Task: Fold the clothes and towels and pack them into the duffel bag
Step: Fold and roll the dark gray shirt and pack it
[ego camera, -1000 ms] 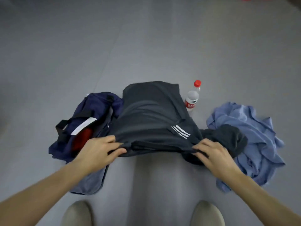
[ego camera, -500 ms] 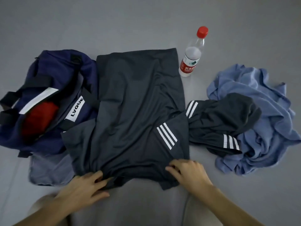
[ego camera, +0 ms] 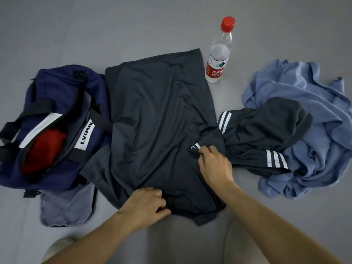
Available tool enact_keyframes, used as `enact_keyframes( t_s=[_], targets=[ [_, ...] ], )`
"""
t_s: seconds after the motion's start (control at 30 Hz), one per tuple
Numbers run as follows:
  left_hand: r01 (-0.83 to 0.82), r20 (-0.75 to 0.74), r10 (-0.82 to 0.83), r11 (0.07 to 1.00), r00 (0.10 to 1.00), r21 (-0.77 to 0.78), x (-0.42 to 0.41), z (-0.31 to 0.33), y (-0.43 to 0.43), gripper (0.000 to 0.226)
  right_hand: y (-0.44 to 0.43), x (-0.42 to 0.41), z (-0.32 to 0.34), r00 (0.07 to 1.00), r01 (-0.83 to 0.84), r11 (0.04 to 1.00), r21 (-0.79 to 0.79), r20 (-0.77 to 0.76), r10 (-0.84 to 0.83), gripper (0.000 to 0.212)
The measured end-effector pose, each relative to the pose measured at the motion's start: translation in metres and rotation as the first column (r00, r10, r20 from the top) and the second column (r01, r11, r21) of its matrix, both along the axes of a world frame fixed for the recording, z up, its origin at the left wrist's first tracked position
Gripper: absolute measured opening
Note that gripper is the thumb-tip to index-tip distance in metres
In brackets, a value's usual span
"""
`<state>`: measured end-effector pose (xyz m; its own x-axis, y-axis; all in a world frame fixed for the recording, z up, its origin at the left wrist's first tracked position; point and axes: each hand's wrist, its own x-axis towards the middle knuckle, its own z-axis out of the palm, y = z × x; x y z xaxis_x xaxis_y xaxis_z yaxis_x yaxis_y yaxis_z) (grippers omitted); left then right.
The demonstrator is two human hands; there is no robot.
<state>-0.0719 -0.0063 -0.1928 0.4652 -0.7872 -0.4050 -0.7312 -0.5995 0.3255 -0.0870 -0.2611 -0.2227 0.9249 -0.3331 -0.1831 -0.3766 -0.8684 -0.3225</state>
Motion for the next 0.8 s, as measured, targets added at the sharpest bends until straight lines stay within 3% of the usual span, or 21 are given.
enact_keyframes(
  t_s=[0.07,0.2,0.3,0.4,0.53,0.57,0.6,0.67,0.7,0.73,0.8],
  targets=[
    [0.072,0.078,-0.071,0.997,0.994,-0.012,-0.005,-0.005,0.016,0.046,-0.008,-0.010,0.000,0.996,0.087,0.993,0.081,0.029,-0.090,0.011],
    [0.199,0.069,-0.203,0.978,0.977,0.065,-0.017,-0.018,0.074,0.038,-0.012,-0.021,0.001,0.988,0.114,0.971,0.211,0.075,-0.133,0.016],
    [0.217,0.046,-0.225,0.966,0.973,0.140,-0.020,-0.016,0.108,0.043,-0.003,-0.022,-0.004,1.000,-0.005,0.997,0.075,0.020,0.003,0.030],
    [0.040,0.039,-0.044,0.993,0.998,0.115,-0.013,-0.001,0.099,0.054,0.001,-0.023,-0.011,0.997,-0.077,0.996,-0.032,0.009,0.078,0.017],
    [-0.262,-0.087,0.258,0.965,0.962,-0.031,0.023,0.016,0.014,0.051,-0.004,-0.027,-0.004,0.995,0.021,0.995,0.097,0.095,-0.030,0.008],
    [-0.431,-0.166,0.416,0.900,0.894,-0.067,0.033,0.017,-0.013,0.048,-0.003,-0.029,0.000,0.991,0.044,0.990,0.136,0.123,-0.061,0.008],
    [-0.616,-0.285,0.574,0.783,0.768,-0.082,0.043,0.019,-0.041,0.046,0.000,-0.031,0.005,0.984,0.063,0.982,0.177,0.152,-0.090,0.008],
    [-0.858,-0.595,0.709,0.509,0.377,0.063,0.059,0.024,-0.091,0.045,0.007,-0.035,0.017,0.968,0.060,0.967,0.247,0.220,-0.117,0.012],
    [-0.882,-0.686,0.694,0.442,0.220,0.164,0.064,0.027,-0.112,0.051,0.011,-0.039,0.023,0.961,0.028,0.963,0.269,0.258,-0.100,0.013],
    [-0.875,-0.724,0.674,0.430,0.149,0.221,0.069,0.030,-0.127,0.056,0.016,-0.043,0.027,0.955,-0.028,0.959,0.284,0.290,-0.058,0.013],
    [-0.886,-0.744,0.658,0.408,0.119,0.220,0.073,0.029,-0.146,0.061,0.026,-0.055,0.028,0.942,-0.180,0.941,0.285,0.326,0.081,0.011]
  ],
)
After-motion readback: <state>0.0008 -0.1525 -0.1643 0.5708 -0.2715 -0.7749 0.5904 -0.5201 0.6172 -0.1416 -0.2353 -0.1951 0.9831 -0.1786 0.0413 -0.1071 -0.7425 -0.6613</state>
